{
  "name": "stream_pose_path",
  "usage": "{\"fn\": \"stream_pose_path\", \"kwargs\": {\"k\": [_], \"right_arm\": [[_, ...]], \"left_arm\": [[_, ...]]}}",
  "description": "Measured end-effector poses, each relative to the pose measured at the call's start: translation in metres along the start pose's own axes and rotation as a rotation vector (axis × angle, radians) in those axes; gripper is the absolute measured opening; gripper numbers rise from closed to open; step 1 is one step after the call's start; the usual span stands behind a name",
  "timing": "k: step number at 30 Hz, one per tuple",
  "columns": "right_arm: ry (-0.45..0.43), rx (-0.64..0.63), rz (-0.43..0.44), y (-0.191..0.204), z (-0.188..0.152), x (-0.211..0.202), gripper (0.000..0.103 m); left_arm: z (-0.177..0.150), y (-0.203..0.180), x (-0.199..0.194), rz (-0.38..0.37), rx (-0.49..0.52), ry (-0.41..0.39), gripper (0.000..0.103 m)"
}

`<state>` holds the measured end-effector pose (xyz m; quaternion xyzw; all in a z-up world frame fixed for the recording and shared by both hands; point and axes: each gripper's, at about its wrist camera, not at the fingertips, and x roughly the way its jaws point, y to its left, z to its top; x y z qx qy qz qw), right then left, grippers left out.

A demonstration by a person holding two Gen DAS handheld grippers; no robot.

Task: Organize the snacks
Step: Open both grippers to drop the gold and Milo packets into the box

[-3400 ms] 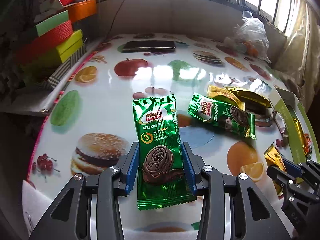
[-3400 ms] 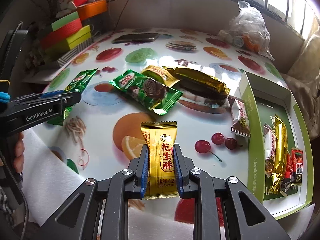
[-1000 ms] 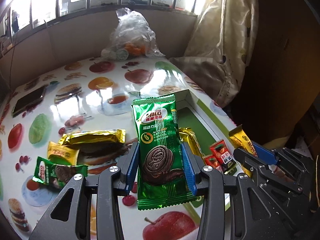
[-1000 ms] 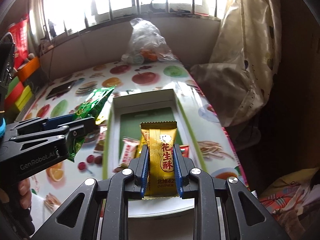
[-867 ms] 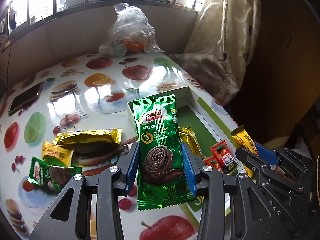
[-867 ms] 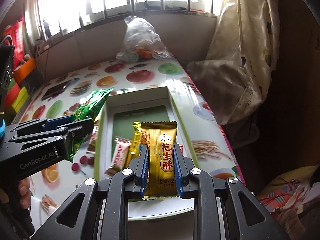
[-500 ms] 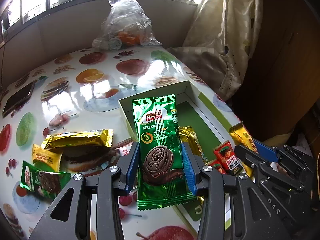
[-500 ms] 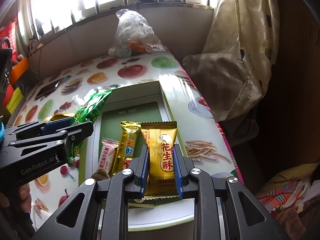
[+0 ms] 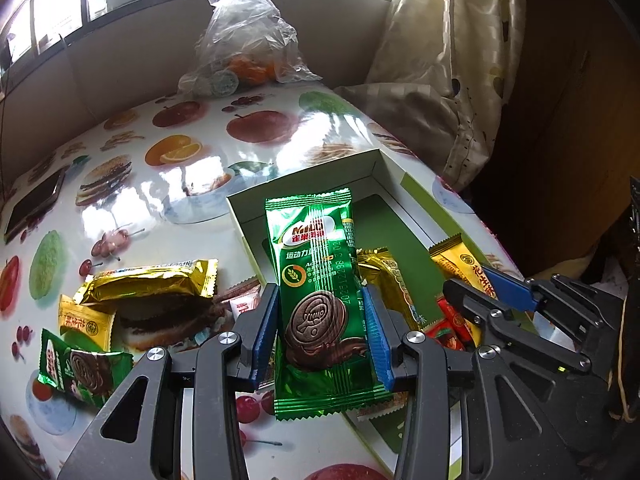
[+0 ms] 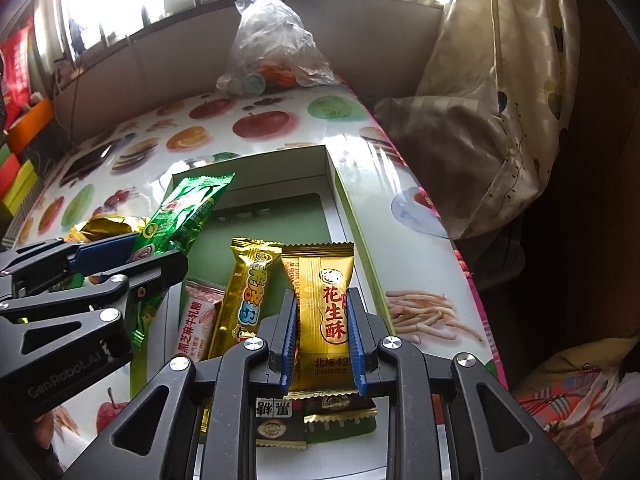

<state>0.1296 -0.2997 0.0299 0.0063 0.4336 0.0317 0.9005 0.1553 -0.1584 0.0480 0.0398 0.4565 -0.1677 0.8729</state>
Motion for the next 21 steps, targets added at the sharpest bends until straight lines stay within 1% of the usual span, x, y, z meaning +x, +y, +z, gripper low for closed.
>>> {"fn": "stream_pose_path", "kwargs": {"k": [7, 10, 14, 21], "right_arm": [[0.005, 0.004, -0.006, -0.003, -0.001, 0.008, 0.022], [0.002, 0.006, 0.01, -0.003, -0.001, 0.009, 0.022], [0.002, 0.004, 0.007, -0.002, -0.001, 0.011, 0.022], [0.004, 0.008, 0.006, -0.003, 0.0, 0.012, 0.027]], "left_arm": [[0.001, -0.001, 0.001, 0.003, 0.006, -0.008, 0.043], [0.001, -0.002, 0.001, 0.008, 0.011, -0.009, 0.043], [0.001, -0.002, 0.002, 0.005, 0.009, -0.011, 0.043], [0.002, -0.001, 0.002, -0.003, 0.006, -0.011, 0.043]]}}
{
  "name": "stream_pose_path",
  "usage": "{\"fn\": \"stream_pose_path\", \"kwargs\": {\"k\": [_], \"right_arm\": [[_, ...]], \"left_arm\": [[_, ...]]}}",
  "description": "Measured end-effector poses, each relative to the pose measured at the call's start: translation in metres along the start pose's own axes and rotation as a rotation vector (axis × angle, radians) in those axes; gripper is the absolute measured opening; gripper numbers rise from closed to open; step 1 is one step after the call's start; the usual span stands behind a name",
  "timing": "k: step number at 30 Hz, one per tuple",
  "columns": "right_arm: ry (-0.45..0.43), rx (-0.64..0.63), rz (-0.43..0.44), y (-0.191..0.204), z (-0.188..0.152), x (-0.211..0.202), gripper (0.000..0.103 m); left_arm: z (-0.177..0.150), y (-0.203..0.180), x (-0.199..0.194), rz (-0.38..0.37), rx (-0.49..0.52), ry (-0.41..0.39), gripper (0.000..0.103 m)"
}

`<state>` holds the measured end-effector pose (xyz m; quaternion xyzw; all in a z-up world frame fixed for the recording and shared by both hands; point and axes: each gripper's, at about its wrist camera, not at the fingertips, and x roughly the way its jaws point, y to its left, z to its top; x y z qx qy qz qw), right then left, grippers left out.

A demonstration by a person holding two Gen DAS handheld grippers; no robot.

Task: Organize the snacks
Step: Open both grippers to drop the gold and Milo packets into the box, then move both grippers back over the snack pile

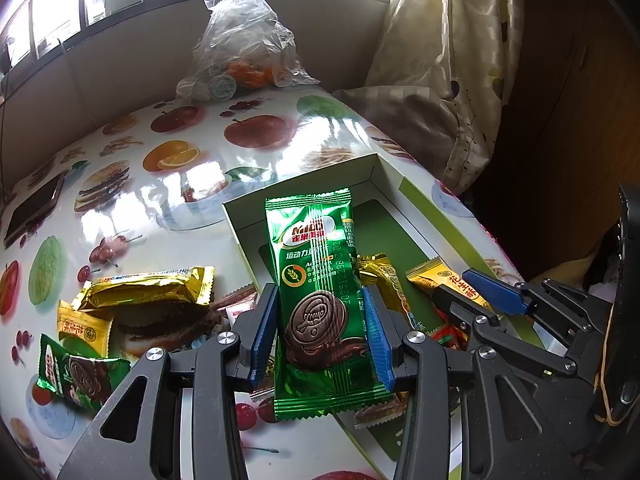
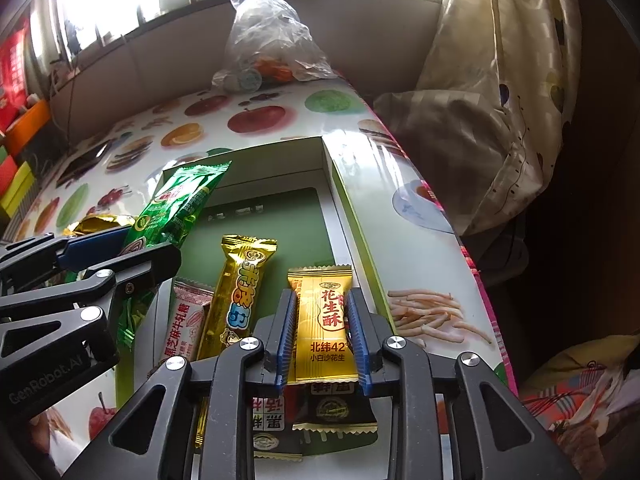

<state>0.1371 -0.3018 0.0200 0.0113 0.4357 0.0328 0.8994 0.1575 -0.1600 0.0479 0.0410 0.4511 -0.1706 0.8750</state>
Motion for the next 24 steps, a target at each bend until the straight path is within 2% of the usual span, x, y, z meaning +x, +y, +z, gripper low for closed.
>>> {"fn": "stream_pose_path", "kwargs": {"k": [11, 24], "right_arm": [[-0.018, 0.006, 0.004, 0.0, -0.001, -0.005, 0.036], [-0.055, 0.022, -0.014, 0.002, -0.003, -0.023, 0.04]], "left_arm": [[0.0, 0.0, -0.005, -0.009, -0.009, -0.01, 0.048], [-0.004, 0.005, -0.029, 0.003, -0.017, -0.062, 0.048]]}}
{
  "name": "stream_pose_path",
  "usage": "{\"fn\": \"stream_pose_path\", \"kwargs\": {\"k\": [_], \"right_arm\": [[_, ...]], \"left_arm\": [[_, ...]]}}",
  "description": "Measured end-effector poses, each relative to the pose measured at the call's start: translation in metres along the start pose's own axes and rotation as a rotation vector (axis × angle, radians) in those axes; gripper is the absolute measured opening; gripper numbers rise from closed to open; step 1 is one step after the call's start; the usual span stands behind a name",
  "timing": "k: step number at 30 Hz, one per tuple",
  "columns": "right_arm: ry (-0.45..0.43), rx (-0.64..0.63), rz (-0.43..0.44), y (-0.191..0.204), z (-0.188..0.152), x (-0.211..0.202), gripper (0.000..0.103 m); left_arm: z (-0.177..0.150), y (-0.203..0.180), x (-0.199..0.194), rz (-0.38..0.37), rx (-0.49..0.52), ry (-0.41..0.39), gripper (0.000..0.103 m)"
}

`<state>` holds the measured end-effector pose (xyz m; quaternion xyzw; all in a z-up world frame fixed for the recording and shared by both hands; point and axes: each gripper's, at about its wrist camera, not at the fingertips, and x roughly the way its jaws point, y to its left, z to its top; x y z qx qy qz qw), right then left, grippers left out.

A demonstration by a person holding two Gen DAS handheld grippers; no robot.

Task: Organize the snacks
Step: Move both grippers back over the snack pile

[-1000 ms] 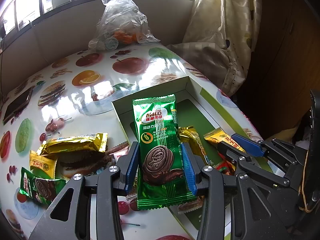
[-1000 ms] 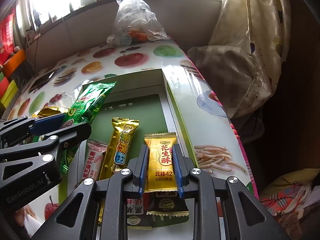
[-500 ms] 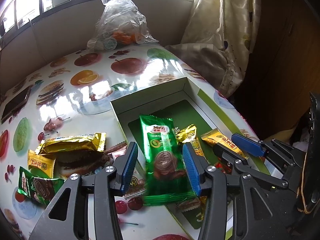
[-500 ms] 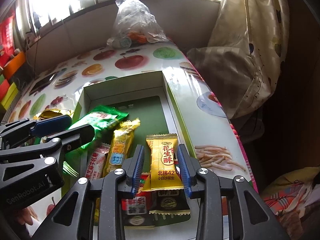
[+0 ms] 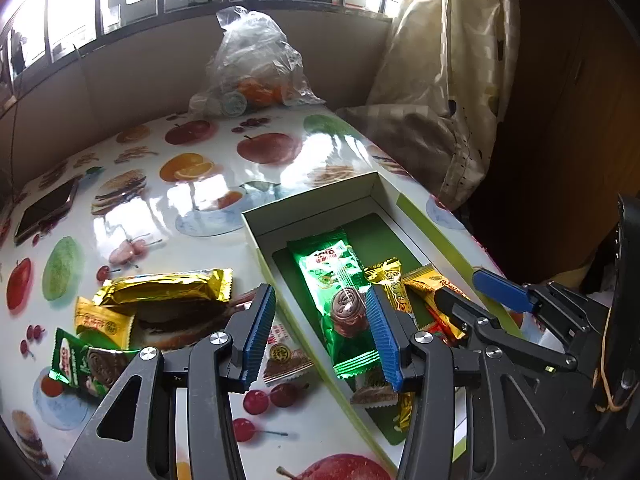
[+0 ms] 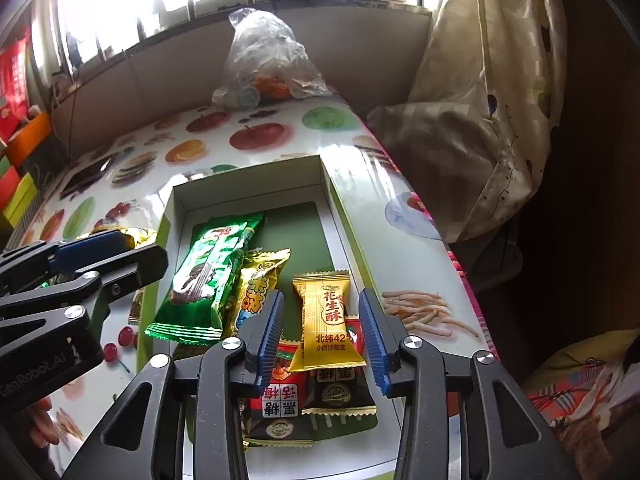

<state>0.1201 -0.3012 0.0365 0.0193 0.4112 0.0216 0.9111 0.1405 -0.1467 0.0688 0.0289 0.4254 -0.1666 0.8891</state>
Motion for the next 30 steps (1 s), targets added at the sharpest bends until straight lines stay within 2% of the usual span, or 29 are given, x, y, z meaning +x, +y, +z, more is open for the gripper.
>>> {"fn": "stream_pose_path", "kwargs": {"k": [13, 30], "right_arm": [[-0.043, 0.002, 0.021, 0.012, -0.003, -0.026, 0.046], [-0.075, -0.069, 0.097, 0.064, 0.0, -0.043, 0.049]], "left_arm": [[-0.018, 0.014, -0.034, 0.029, 0.002, -0.052, 0.049], [-0.041, 0.063, -0.066, 0.088, -0.078, -0.071, 0.049]]}}
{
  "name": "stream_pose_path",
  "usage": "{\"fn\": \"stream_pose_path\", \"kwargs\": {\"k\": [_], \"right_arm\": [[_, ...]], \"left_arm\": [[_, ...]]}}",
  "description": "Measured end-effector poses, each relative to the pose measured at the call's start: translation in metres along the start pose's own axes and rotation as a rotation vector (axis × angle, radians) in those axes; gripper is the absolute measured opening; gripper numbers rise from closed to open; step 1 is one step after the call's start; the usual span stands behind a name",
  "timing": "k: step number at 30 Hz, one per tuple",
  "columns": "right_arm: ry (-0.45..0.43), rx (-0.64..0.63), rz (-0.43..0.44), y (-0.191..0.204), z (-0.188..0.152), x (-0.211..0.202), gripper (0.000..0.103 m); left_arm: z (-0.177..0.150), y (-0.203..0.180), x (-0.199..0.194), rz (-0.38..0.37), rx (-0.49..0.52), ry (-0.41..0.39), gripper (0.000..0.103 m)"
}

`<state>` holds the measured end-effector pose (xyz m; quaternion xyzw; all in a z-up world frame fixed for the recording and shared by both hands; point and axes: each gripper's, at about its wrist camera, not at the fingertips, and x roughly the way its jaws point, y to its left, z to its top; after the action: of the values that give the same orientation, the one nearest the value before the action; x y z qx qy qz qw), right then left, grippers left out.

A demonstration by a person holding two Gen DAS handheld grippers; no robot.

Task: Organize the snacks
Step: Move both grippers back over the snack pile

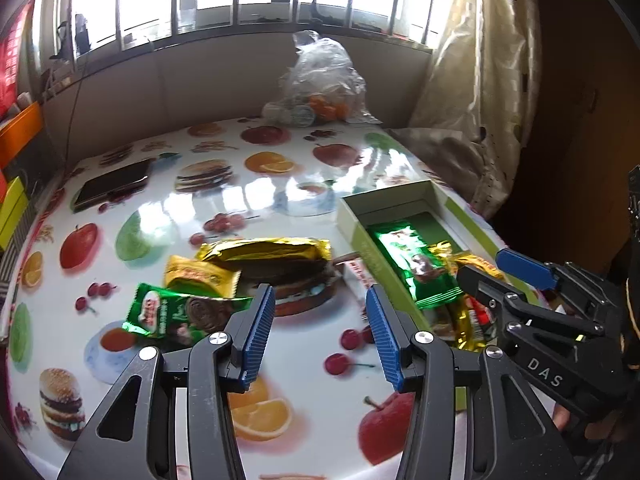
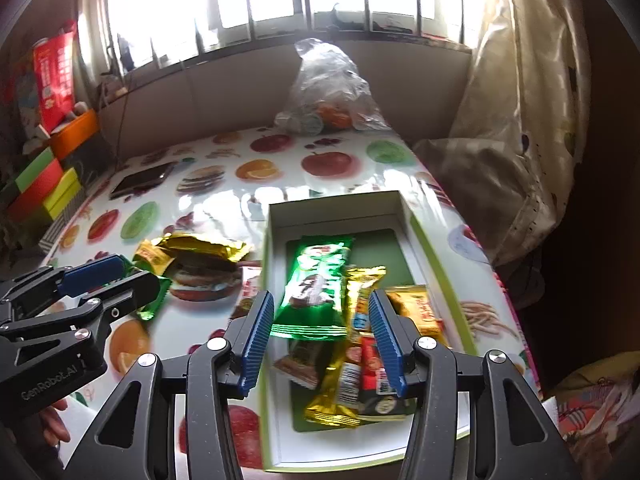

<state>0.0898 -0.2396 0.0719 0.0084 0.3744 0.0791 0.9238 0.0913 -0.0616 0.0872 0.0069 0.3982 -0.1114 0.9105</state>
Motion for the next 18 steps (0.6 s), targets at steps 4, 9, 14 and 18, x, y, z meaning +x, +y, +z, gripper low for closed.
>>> {"fn": "stream_pose_path", "kwargs": {"k": [4, 9, 14, 18], "right_arm": [[0.001, -0.012, 0.011, 0.009, 0.001, 0.002, 0.049], [0.006, -0.026, 0.023, 0.02, 0.002, 0.003, 0.05], [0.02, -0.035, 0.045, 0.031, 0.003, 0.009, 0.05], [0.039, -0.069, 0.072, 0.044, 0.001, 0.017, 0.05]], "left_arm": [[-0.003, 0.011, -0.003, 0.02, -0.017, 0.0, 0.049], [-0.006, 0.023, -0.006, 0.025, -0.04, -0.003, 0.049], [-0.012, 0.05, -0.006, 0.061, -0.096, 0.008, 0.049], [-0.021, 0.077, -0.002, 0.099, -0.154, 0.024, 0.049]]}}
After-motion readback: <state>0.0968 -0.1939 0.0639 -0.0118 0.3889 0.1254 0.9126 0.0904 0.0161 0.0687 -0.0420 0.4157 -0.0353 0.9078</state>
